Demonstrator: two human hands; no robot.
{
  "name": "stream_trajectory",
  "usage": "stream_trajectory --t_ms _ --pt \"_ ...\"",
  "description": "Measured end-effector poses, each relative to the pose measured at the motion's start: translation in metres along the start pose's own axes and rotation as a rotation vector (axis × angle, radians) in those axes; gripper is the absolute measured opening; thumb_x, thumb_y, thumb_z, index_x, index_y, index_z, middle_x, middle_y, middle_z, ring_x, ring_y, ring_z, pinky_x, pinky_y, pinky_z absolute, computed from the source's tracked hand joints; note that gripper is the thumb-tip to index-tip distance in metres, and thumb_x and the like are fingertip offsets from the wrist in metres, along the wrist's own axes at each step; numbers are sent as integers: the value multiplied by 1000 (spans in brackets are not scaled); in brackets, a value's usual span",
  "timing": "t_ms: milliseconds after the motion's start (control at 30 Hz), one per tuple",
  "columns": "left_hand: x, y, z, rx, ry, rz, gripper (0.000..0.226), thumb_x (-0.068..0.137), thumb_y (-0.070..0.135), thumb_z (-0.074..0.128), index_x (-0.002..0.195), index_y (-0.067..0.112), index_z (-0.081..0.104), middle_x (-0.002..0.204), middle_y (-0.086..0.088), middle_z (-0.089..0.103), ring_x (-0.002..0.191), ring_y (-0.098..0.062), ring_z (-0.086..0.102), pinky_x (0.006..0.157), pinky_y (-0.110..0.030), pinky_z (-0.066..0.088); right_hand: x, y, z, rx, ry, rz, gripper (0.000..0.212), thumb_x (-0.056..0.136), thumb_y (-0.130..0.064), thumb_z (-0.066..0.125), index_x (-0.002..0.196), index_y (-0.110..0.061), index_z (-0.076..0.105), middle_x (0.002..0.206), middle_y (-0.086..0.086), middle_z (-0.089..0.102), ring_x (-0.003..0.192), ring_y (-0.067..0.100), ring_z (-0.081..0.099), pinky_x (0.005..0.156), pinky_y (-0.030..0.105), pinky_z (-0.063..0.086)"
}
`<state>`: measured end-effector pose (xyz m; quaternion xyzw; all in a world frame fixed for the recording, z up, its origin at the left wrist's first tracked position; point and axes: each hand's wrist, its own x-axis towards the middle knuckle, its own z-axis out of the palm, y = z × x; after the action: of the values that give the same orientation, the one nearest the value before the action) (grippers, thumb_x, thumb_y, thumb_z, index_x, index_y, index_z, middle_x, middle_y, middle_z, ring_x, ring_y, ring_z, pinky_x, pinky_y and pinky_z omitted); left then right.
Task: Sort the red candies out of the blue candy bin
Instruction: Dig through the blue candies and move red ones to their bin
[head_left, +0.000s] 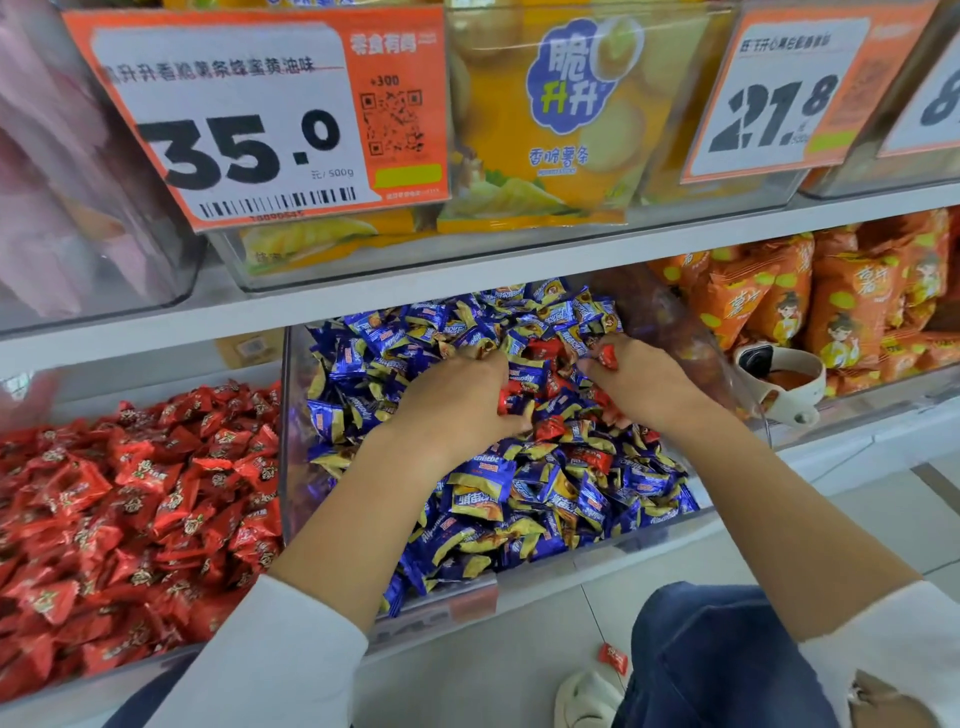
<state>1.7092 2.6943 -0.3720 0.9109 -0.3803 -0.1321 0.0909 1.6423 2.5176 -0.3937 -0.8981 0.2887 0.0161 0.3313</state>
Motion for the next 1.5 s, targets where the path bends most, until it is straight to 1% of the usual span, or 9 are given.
stream_trajectory --t_ms 333,567,733,900,1000,1133,1233,1400,1500 --pt "2 -3 8 17 4 32 41 92 14 52 131 22 45 128 -14 43 106 -32 53 84 -39 49 14 -6 21 -262 -36 -241 51 98 -23 48 144 -19 28 115 20 62 104 34 59 82 35 44" --pt "-4 -10 1 -138 140 39 29 91 11 52 117 24 54 112 -2 45 91 -19 50 71 -28 38 16 -14 29 -304 -145 -309 75 96 -20 50 150 -31 0 66 1 40 58 15 43 57 30 31" --pt "-8 -14 -8 -229 236 -2 33 91 8 54 119 25 55 115 -3 47 84 -17 47 75 -27 41 12 -21 27 -287 -214 -325 64 96 -25 51 148 -19 14 74 1 48 73 22 48 67 29 32" --pt "-11 -13 -11 -220 249 -21 35 91 7 53 120 26 55 115 -2 48 84 -19 47 75 -27 38 7 -20 32 -142 -297 -275 64 96 -37 49 146 -11 19 134 15 50 98 23 53 74 23 35" --pt "-14 -15 -12 -225 261 -9 35 90 6 54 119 24 56 116 -3 50 90 -19 51 78 -26 39 8 -20 34 -128 -258 -280 60 93 -39 54 141 -11 31 126 13 55 101 24 55 78 27 42" --pt "-16 -22 -15 -238 281 -14 34 89 5 55 117 25 57 120 -3 50 81 -17 57 74 -25 42 4 -21 18 1 -191 -272 41 92 -33 58 128 -17 46 97 2 58 66 18 57 52 23 49" --pt "-17 -24 -20 -257 340 -13 33 89 6 55 114 27 59 115 -3 52 62 -11 51 64 -25 36 1 -15 4 142 -187 -269 27 92 -30 59 115 -19 54 96 3 61 81 24 62 58 34 55" --pt "-22 -25 -23 -302 400 8 36 91 8 55 122 26 57 112 -3 56 46 -3 38 47 -11 32 -13 -8 -14 535 -236 -222 19 93 -20 58 110 -13 62 86 4 65 52 10 56 48 22 47" --pt "-31 -21 -24 -403 387 26 35 91 11 57 121 29 57 104 4 57 58 -2 45 52 -8 34 -26 -8 -24 742 -252 -128 25 93 -20 56 116 -13 61 88 9 66 49 7 53 43 16 44"
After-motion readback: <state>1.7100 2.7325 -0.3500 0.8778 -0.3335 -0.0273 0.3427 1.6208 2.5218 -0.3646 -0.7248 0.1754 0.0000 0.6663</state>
